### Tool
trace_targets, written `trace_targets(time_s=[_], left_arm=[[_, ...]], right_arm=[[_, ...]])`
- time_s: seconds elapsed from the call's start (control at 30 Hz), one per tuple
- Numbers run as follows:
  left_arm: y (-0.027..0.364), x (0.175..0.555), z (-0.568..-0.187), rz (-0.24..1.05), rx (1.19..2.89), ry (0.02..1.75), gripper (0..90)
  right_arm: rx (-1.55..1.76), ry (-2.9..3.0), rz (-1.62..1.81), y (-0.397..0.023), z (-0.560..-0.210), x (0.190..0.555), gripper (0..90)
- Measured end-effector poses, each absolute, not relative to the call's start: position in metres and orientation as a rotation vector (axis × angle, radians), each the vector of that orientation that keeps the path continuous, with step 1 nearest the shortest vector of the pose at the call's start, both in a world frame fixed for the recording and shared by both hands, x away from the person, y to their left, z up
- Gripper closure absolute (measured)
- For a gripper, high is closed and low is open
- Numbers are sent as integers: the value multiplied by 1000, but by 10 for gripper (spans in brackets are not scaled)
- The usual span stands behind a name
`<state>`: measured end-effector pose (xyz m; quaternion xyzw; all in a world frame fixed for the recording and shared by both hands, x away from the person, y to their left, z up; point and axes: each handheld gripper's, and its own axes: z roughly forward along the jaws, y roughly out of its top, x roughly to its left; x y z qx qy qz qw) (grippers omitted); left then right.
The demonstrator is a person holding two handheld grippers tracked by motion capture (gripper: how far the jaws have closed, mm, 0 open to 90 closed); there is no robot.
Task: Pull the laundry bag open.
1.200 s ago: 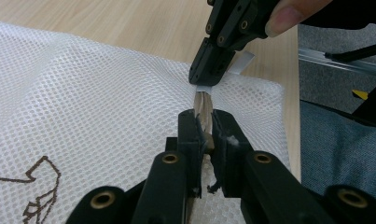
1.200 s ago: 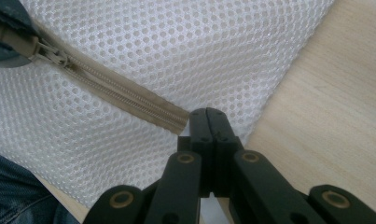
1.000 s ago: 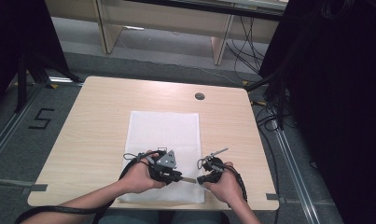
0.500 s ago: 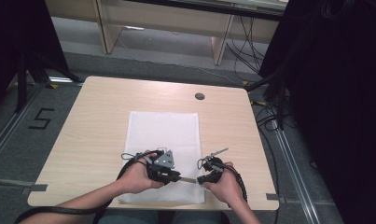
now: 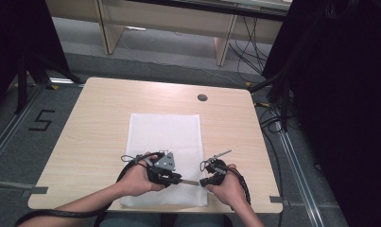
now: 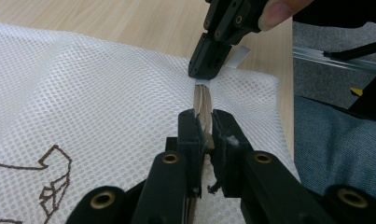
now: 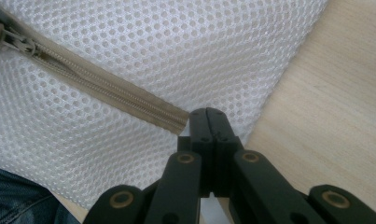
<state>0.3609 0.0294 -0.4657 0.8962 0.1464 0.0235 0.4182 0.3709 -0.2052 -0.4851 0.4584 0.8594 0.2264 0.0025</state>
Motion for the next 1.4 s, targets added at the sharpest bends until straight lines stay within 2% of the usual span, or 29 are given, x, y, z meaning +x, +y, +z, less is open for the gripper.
trace_targets(time_s=[1.4], left_arm=[[42, 360, -463, 64, 2249, 370, 822]], right_arm=[[1489, 2689, 672, -205, -483, 370, 900]])
